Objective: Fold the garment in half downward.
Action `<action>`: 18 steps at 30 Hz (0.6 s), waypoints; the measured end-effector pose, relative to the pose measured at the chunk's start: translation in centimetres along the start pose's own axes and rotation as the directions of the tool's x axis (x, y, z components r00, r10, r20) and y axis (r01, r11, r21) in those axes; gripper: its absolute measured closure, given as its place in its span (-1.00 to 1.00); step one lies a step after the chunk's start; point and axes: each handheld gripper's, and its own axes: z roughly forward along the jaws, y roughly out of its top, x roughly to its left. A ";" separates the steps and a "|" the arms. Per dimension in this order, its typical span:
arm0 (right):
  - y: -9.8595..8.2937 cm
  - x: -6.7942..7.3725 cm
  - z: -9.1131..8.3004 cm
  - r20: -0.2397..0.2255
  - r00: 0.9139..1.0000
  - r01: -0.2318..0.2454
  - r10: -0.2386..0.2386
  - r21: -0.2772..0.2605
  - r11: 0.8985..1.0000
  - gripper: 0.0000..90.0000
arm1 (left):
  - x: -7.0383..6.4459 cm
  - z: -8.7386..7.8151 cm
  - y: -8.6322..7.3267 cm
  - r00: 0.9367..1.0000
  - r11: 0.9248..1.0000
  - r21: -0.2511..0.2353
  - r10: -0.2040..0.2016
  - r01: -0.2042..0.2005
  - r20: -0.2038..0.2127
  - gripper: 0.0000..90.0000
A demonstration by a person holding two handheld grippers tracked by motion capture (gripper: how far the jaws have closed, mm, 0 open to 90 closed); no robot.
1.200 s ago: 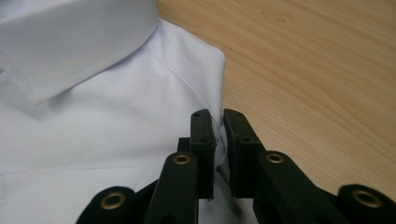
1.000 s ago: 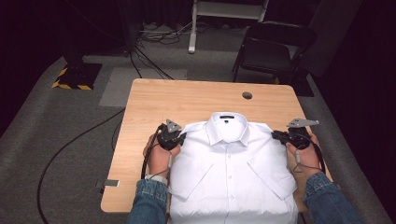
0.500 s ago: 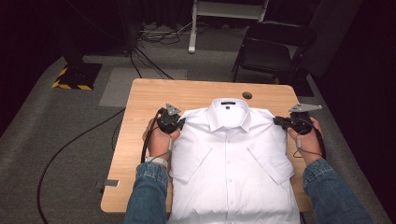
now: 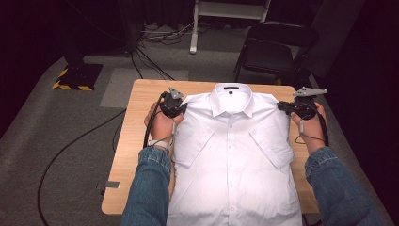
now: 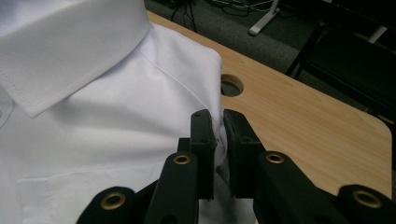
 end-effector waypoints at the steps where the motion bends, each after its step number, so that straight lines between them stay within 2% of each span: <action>1: 0.3 -0.1 0.0 0.002 1.000 0.002 -0.002 -0.004 1.000 0.84 | 0.1 0.0 0.4 1.000 1.000 -0.003 0.002 -0.002 -0.005 0.77; 15: 4.6 -1.6 -0.8 0.053 0.998 0.029 -0.027 -0.038 0.999 0.84 | 1.0 -0.2 4.6 0.999 0.999 -0.043 0.026 -0.028 -0.031 0.77; 18: 5.1 -1.8 -1.1 0.060 0.998 0.028 -0.025 -0.049 0.998 0.84 | 1.1 -0.4 5.5 0.998 0.998 -0.049 0.042 -0.044 -0.042 0.77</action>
